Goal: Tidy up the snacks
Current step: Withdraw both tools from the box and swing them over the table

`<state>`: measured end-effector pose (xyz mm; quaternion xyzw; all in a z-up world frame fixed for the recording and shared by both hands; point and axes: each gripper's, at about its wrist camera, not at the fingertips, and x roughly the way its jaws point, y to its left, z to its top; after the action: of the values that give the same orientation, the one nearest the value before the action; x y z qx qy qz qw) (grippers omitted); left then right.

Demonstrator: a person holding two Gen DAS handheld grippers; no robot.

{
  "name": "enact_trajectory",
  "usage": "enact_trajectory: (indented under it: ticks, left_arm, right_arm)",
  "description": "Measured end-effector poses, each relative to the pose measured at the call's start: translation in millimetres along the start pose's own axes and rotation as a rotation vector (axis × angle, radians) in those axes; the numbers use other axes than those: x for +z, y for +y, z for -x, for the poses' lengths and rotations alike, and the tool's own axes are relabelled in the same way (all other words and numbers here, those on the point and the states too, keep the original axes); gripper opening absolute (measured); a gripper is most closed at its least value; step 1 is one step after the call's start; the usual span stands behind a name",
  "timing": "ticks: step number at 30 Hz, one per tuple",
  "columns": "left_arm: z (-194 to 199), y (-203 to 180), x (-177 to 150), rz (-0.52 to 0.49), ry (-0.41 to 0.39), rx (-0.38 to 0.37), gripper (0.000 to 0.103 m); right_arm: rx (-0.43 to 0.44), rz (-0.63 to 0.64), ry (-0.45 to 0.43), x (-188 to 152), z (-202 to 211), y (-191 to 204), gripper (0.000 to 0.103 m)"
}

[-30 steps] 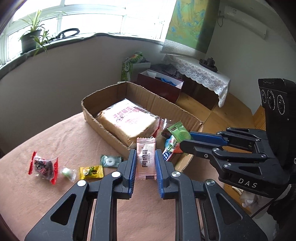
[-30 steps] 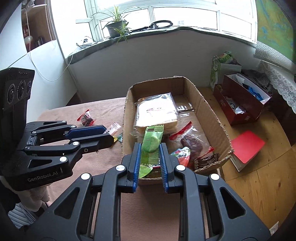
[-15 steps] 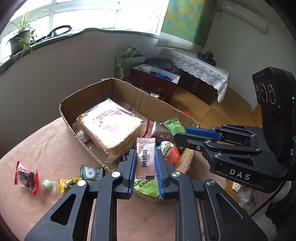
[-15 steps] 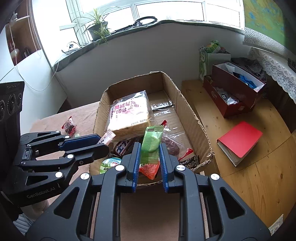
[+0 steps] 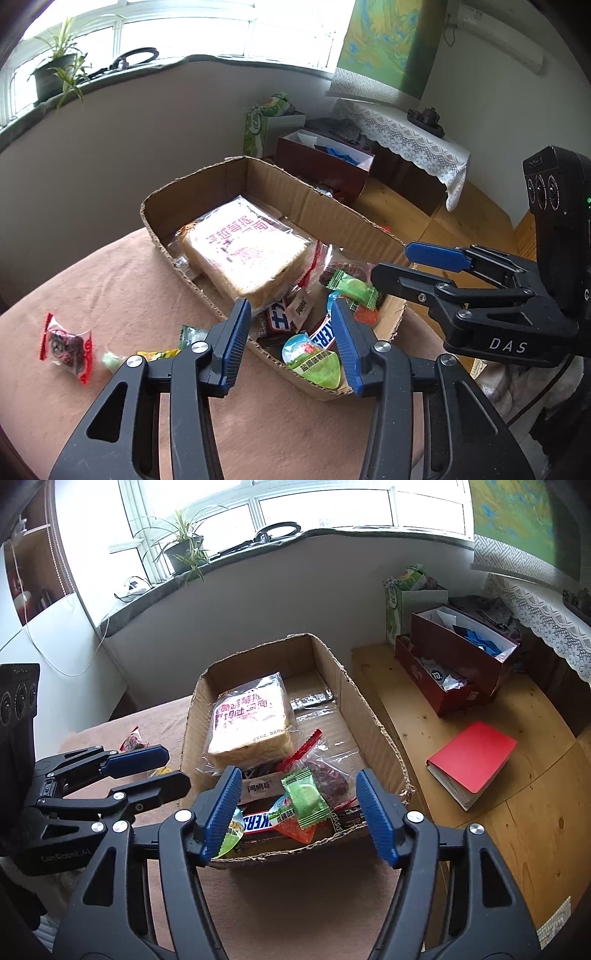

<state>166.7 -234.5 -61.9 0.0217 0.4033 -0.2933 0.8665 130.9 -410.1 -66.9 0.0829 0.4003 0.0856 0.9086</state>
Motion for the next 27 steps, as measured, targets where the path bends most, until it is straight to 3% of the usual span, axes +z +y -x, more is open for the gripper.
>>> enact_trajectory:
  ticks: [6,13,20,27]
  left_arm:
    - [44.2,33.3,-2.8,0.081,-0.058,0.007,0.044]
    - [114.8,95.5,-13.3,0.201,-0.155,0.084,0.044]
    - [176.2,154.0,-18.7,0.297,-0.227,0.205,0.044]
    - [265.6,182.4,7.5,0.225,-0.332,0.399,0.044]
  right_arm:
    - [0.012,0.019,-0.012,1.3,12.1,16.3,0.068]
    - [0.076,0.046,-0.049,7.8,29.0,47.3,0.074]
    - [0.141,0.12,-0.055,15.8,34.7,89.7,0.074]
    - [0.19,0.18,-0.108,41.1,51.2,121.0,0.074]
